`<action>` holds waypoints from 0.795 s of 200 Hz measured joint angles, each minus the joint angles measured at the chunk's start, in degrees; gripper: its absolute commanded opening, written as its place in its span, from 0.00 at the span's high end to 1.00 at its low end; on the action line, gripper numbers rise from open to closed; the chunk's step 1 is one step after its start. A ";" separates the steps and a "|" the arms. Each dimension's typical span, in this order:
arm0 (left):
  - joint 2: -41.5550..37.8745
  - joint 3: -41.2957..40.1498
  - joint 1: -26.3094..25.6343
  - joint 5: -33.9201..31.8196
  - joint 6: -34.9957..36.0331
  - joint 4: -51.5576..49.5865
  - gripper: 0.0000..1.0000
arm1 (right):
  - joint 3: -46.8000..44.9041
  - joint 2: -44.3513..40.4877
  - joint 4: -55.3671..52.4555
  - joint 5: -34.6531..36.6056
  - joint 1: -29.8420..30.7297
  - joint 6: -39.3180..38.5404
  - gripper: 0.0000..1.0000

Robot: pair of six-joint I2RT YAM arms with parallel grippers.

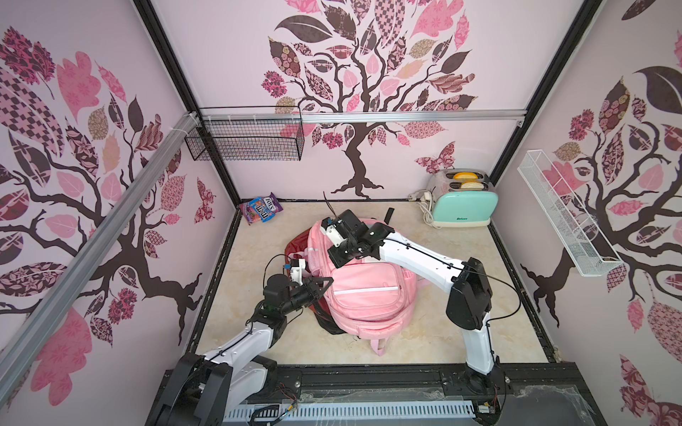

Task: Zip up the backpack
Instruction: Zip the zipper on the backpack.

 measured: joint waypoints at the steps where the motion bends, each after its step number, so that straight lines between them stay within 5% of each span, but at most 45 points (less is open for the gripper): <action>1: 0.00 0.00 0.00 0.02 0.00 0.04 1.00 | -0.20 -0.17 0.09 -0.35 -0.11 0.04 0.98; 90: 0.02 0.00 -0.24 -0.20 0.46 0.72 1.00 | -7.78 -3.85 3.21 -16.96 -8.46 4.98 0.99; 159: 0.02 0.00 -0.24 -0.44 0.46 0.24 1.00 | -8.74 -2.82 2.29 -17.62 -10.08 6.12 1.00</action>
